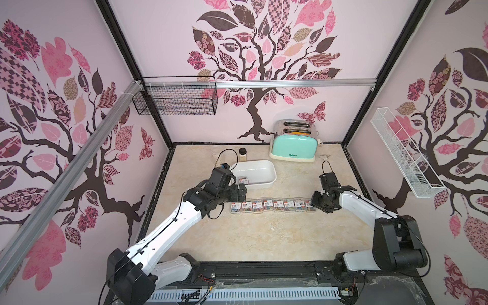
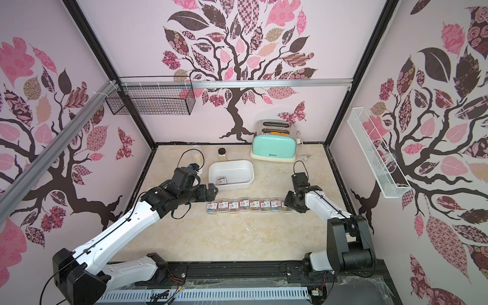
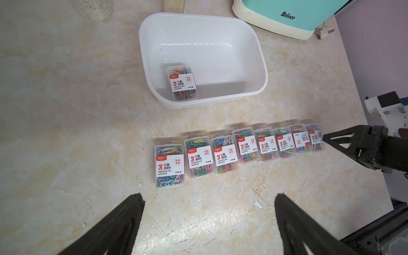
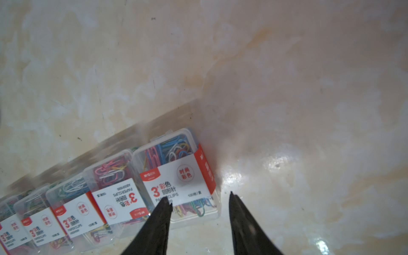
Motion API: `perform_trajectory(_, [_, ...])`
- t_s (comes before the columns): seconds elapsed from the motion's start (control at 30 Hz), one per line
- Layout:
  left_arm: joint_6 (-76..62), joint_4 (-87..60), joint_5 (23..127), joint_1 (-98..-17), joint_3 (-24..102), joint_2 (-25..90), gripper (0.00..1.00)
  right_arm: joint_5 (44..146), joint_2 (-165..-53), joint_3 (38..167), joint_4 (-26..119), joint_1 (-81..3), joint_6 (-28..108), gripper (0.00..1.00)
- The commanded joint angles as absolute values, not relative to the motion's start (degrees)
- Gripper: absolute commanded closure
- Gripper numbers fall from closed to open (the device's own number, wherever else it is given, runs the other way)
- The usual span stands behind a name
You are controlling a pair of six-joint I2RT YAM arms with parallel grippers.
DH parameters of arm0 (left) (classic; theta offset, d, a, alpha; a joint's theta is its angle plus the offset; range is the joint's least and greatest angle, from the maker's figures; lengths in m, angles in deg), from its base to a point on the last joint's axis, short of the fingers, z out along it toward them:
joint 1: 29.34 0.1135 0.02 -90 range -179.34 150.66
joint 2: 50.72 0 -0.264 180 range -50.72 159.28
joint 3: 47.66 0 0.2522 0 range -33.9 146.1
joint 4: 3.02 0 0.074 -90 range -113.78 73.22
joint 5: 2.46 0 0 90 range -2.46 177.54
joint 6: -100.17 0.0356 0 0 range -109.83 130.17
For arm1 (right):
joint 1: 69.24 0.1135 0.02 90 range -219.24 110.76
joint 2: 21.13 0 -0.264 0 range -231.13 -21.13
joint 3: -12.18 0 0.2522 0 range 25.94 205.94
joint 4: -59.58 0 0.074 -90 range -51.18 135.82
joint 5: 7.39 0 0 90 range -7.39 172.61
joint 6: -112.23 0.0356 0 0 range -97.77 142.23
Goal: Take the paper clips out of the storage box
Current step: Adjust the boxed paper clips at the center of the board.
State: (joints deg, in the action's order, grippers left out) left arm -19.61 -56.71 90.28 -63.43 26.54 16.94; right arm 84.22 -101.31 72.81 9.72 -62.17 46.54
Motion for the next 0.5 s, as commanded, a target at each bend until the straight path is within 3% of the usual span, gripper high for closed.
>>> perform_trajectory(0.0, [-19.4,-55.7,90.8,-63.6,27.8,17.5,0.02,83.6,-99.6,75.8,8.0,-61.8,45.3,0.52])
perform_trajectory(0.13, [-19.1,-55.7,90.8,-63.6,28.4,18.1,0.02,84.1,-99.3,77.1,7.0,-61.8,44.8,0.48])
perform_trajectory(0.47, [-17.3,-59.9,92.6,-63.5,36.6,28.6,0.02,87.2,-99.0,84.5,2.9,-60.4,41.9,0.28])
